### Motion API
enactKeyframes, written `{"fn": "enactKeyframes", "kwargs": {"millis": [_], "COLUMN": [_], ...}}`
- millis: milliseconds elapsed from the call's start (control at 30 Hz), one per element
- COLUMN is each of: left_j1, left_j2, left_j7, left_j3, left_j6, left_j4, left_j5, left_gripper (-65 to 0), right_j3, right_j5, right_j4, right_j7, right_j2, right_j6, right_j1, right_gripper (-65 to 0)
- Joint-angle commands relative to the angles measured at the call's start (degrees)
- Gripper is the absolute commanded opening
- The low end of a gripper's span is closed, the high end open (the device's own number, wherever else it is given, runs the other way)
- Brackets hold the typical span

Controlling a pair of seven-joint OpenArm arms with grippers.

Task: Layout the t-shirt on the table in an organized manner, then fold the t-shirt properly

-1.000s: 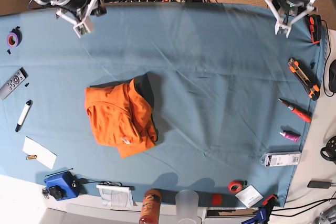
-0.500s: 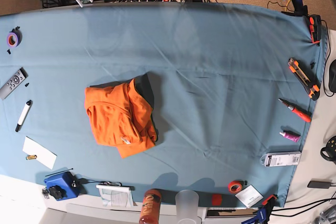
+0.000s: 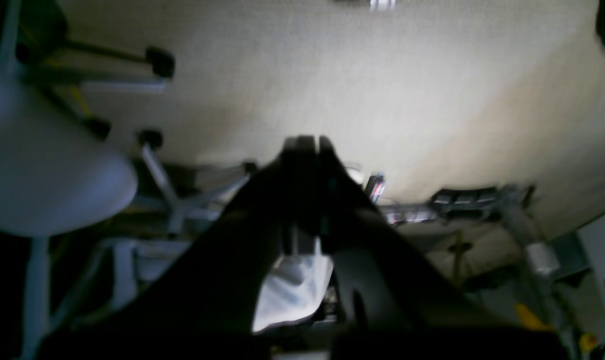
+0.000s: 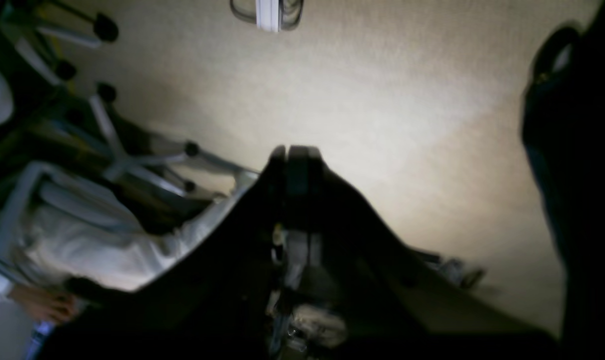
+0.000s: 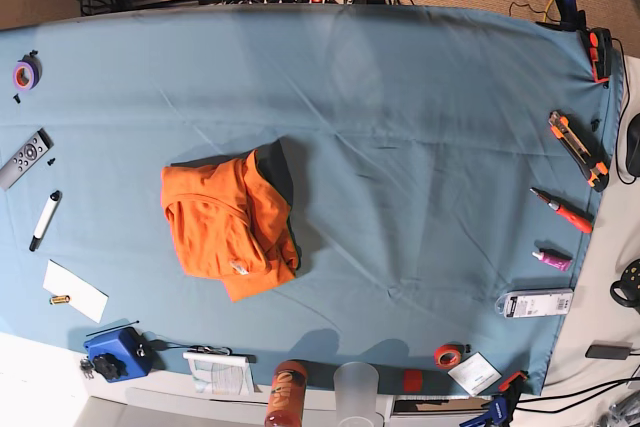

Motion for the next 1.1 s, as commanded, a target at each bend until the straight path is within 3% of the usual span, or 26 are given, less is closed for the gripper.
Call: {"fn": "enactKeyframes", "kwargs": {"millis": [0,233,400,567,667,800,967,1067], "left_j1": [-0.35,-12.15,-19.41,-24.09,-25.35,-26.45,-26.88,-26.99], "left_j2": [-0.5,-0.48,-0.5,-0.44,0.22,2.91,5.77,6.82], "left_j7": [-0.24,-8.5,-14.21,-23.02,-30.4,-39.6,-47.58,-48.33], "left_j3": [-0.26,-0.26,-0.26,-0.26,-0.26,-0.26,-0.26,-0.26], "left_j6": [-0.28,-5.64,-6.12,-5.92,-4.35,2.1,2.51,2.49], "left_j4": [-2.29,-24.06,-36.3,-44.39,-48.76,-54.42,-58.66,-58.58], "left_j5": [0.07,0.26,1.9,3.74,3.76,7.74,12.31,12.28], "left_gripper": [-65.0,-65.0,-65.0,-65.0,-65.0,-65.0,-65.0,-65.0], "right_j3": [0.39,-2.8,-11.67,-21.9,-28.22,-35.8,-44.13,-47.65], "right_j5": [-0.09,-2.8,-8.28,-16.5,-22.1,-26.95,-30.69,-31.19], "right_j4": [-1.55,-17.55,-28.48,-36.85,-41.27,-46.95,-53.83,-56.19], "right_j7": [-0.2,3.91,11.78,23.63,30.36,39.3,49.18,51.45], "right_j2": [1.38,6.12,9.2,9.16,9.18,9.16,8.87,8.85], "right_j6": [0.35,0.35,-0.24,-1.31,-3.56,-7.52,-14.71,-16.55], "right_j1": [0.07,8.28,14.38,20.7,24.37,28.83,32.52,33.57], "right_gripper": [-65.0,-65.0,-65.0,-65.0,-65.0,-65.0,-65.0,-65.0]}}
